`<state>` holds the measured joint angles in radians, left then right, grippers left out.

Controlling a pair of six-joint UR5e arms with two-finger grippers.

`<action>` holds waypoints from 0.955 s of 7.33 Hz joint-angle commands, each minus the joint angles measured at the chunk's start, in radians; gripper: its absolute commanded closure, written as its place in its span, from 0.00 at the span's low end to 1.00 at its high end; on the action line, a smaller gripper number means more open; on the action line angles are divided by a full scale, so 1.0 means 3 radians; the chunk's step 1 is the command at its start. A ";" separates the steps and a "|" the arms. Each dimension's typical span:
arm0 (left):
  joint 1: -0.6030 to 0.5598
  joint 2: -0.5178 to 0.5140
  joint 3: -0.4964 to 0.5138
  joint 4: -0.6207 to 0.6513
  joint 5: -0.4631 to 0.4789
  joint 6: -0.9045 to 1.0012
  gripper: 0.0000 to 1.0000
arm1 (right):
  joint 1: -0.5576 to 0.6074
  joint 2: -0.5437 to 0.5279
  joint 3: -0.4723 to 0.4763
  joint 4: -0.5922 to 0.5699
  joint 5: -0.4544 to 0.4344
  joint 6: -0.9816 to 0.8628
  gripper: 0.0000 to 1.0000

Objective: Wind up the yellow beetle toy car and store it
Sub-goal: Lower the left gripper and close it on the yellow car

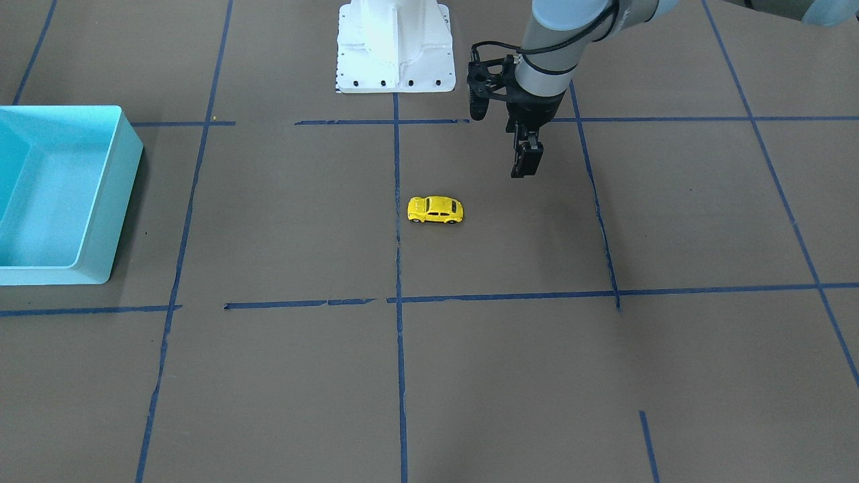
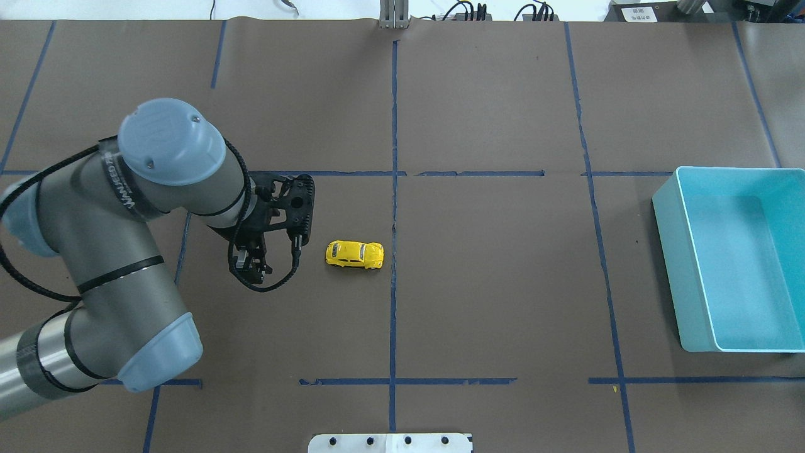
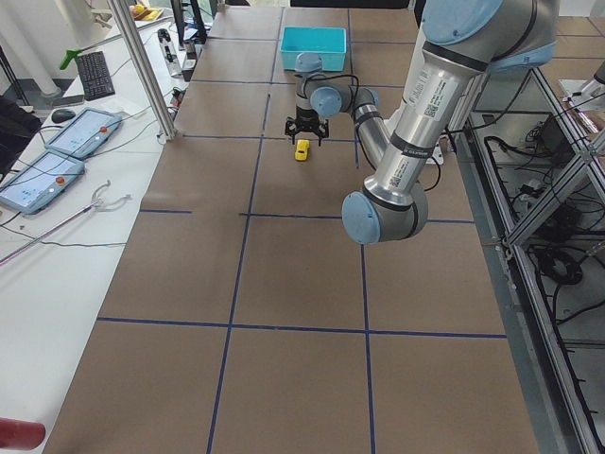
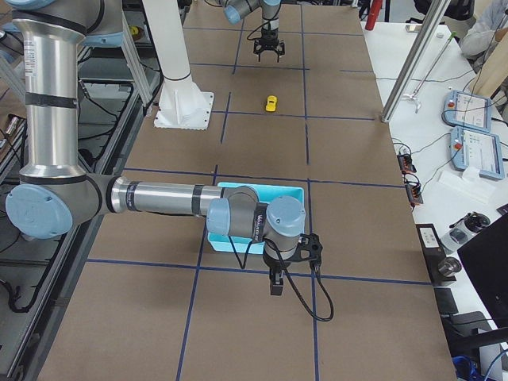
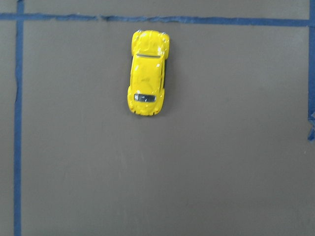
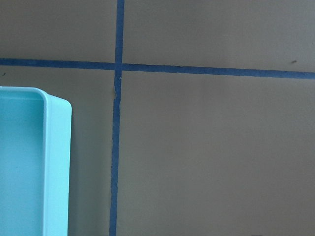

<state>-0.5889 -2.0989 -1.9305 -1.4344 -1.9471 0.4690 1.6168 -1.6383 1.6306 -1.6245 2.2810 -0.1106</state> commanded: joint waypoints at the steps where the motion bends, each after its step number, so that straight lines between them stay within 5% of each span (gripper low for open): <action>1: 0.0091 -0.0314 0.0425 -0.0158 0.0073 -0.0004 0.02 | 0.0000 0.0000 0.0000 0.0000 0.0000 0.0001 0.00; 3: 0.0097 -0.0646 0.0839 -0.0194 0.0073 -0.0024 0.02 | 0.0000 0.0000 0.0000 0.0000 0.0000 -0.0005 0.00; 7: 0.0311 -0.0643 0.1173 -0.0659 0.0088 -0.0034 0.02 | -0.0005 0.0000 0.0000 0.0000 0.0000 0.0000 0.00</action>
<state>-0.5086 -2.2905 -1.6148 -1.5882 -1.9215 0.4592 1.6161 -1.6383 1.6306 -1.6245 2.2810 -0.1115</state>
